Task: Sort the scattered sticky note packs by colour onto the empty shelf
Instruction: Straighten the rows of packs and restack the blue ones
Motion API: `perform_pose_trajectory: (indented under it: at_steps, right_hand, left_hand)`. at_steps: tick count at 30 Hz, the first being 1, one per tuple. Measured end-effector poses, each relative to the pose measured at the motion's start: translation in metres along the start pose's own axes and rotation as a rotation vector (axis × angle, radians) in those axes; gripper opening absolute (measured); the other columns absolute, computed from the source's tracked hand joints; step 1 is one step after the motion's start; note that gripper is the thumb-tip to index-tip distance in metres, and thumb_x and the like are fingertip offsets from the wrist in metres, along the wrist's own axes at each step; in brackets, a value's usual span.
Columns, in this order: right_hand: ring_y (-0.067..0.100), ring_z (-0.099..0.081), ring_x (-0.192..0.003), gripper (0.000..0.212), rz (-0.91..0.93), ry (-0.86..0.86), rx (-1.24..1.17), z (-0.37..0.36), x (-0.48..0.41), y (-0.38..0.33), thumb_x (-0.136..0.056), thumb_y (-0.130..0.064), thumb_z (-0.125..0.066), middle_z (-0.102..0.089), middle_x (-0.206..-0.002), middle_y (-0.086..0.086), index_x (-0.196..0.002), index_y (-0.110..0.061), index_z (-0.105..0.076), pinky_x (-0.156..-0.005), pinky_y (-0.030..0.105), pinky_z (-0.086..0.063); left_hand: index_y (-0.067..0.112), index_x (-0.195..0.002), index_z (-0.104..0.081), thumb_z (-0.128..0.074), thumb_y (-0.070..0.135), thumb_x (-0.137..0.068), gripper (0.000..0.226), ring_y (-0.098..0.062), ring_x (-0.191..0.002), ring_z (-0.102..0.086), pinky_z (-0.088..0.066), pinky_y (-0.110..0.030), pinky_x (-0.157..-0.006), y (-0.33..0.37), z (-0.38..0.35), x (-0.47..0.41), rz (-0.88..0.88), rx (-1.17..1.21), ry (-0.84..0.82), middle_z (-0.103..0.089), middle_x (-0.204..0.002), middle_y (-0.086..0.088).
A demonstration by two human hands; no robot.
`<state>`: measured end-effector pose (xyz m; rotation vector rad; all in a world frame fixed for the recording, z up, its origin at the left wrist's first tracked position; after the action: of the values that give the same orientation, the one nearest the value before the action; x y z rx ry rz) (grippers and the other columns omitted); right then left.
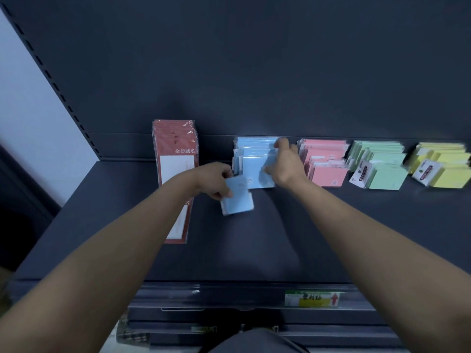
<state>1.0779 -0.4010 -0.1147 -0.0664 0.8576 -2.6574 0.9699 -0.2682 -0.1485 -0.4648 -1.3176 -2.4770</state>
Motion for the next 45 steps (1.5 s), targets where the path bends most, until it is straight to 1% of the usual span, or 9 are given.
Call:
perform_pose_trajectory:
  at_steps: [6,12,17,24,28,32,36,40,45]
  right_hand:
    - [0.018,-0.057,-0.080,0.015,-0.059,-0.034,-0.269,-0.005,-0.005,0.015,-0.088,-0.004,-0.053,-0.065,-0.091,0.007,-0.084,-0.012,-0.065,-0.071,0.020,-0.042]
    - [0.022,-0.060,-0.084,0.016,-0.222,-0.045,-0.423,-0.010,-0.010,0.038,-0.081,-0.004,-0.057,-0.062,-0.096,0.004,-0.092,-0.016,-0.055,-0.075,0.030,-0.052]
    - [0.021,-0.053,-0.082,0.034,-0.265,-0.121,-0.398,-0.018,-0.008,0.039,-0.072,0.001,-0.062,-0.056,-0.094,0.005,-0.102,-0.012,-0.050,-0.067,0.032,-0.047]
    - [0.025,-0.047,-0.067,0.010,-0.373,-0.112,-0.568,-0.014,-0.006,0.046,-0.068,-0.011,-0.061,-0.052,-0.067,0.007,-0.065,-0.010,-0.051,-0.055,0.030,-0.039]
    - [0.026,-0.060,-0.072,0.020,-0.410,-0.181,-0.621,-0.026,-0.003,0.043,-0.073,-0.006,-0.055,-0.069,-0.087,0.014,-0.086,-0.004,-0.069,-0.064,0.034,-0.050]
    - [0.026,-0.055,-0.070,0.009,-0.383,-0.106,-0.540,-0.019,-0.008,0.042,-0.077,-0.005,-0.056,-0.061,-0.074,0.008,-0.070,-0.008,-0.060,-0.057,0.029,-0.044]
    - [0.027,-0.062,-0.090,0.023,-0.365,-0.044,-0.420,-0.012,-0.012,0.044,-0.090,-0.010,-0.053,-0.067,-0.105,0.011,-0.108,0.000,-0.064,-0.073,0.030,-0.050]
    - [0.027,-0.059,-0.110,0.030,-0.401,-0.088,-0.361,-0.004,-0.004,0.036,-0.095,-0.009,-0.044,-0.062,-0.119,0.010,-0.121,-0.003,-0.058,-0.084,0.027,-0.049]
    - [0.023,-0.051,-0.088,0.036,-0.353,-0.260,-0.130,-0.019,-0.003,0.042,-0.086,-0.002,-0.059,-0.059,-0.119,0.022,-0.122,0.004,-0.056,-0.063,0.026,-0.045]
  left_hand:
    - [0.007,-0.107,-0.052,-0.062,-0.013,-0.078,0.036,-0.026,-0.098,-0.058,-0.054,-0.039,-0.086,0.003,0.002,-0.009,-0.080,0.242,0.137,-0.059,-0.104,-0.010]
    - [0.009,-0.110,-0.056,-0.072,-0.001,-0.072,0.042,-0.016,-0.092,-0.057,-0.044,-0.023,-0.074,0.007,-0.012,-0.020,-0.088,0.067,0.219,-0.062,-0.115,-0.006]
    - [0.006,-0.120,-0.032,-0.080,0.008,-0.068,0.071,-0.022,-0.106,-0.051,-0.045,-0.030,-0.079,0.009,-0.012,-0.027,-0.067,-0.007,0.245,-0.046,-0.118,-0.007]
    - [0.005,-0.128,-0.033,-0.077,0.002,-0.068,0.074,-0.020,-0.101,-0.053,-0.046,-0.028,-0.077,0.011,-0.016,-0.028,-0.080,0.032,0.227,-0.050,-0.115,-0.004]
    - [0.006,-0.126,-0.041,-0.076,0.000,-0.068,0.067,-0.019,-0.103,-0.054,-0.046,-0.025,-0.076,0.014,-0.019,-0.026,-0.102,0.092,0.208,-0.053,-0.117,-0.003]
    - [0.009,-0.117,-0.045,-0.067,-0.011,-0.071,0.054,-0.009,-0.084,-0.057,-0.048,-0.014,-0.060,0.014,-0.018,-0.024,-0.129,0.172,0.180,-0.056,-0.097,0.006]
    - [0.011,-0.104,-0.042,-0.067,-0.007,-0.073,0.044,-0.008,-0.078,-0.052,-0.044,-0.018,-0.057,0.004,-0.006,-0.026,-0.102,0.125,0.206,-0.050,-0.089,0.008]
    - [0.008,-0.106,-0.042,-0.072,-0.002,-0.073,0.046,-0.009,-0.075,-0.052,-0.047,-0.021,-0.059,-0.006,0.009,-0.027,-0.064,0.117,0.280,-0.050,-0.087,0.004]
    - [0.008,-0.112,-0.040,-0.072,0.002,-0.075,0.049,-0.019,-0.091,-0.054,-0.048,-0.030,-0.072,-0.014,0.018,-0.030,-0.044,0.098,0.336,-0.052,-0.103,-0.007]
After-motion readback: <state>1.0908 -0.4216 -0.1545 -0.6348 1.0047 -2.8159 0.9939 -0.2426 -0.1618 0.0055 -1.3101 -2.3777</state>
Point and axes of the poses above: each hand's wrist, its own x-axis away from the middle knuckle, its own z-axis out of the back of the hand, y = z × x, the point moved 10 cm from there along -x, towards the middle knuckle
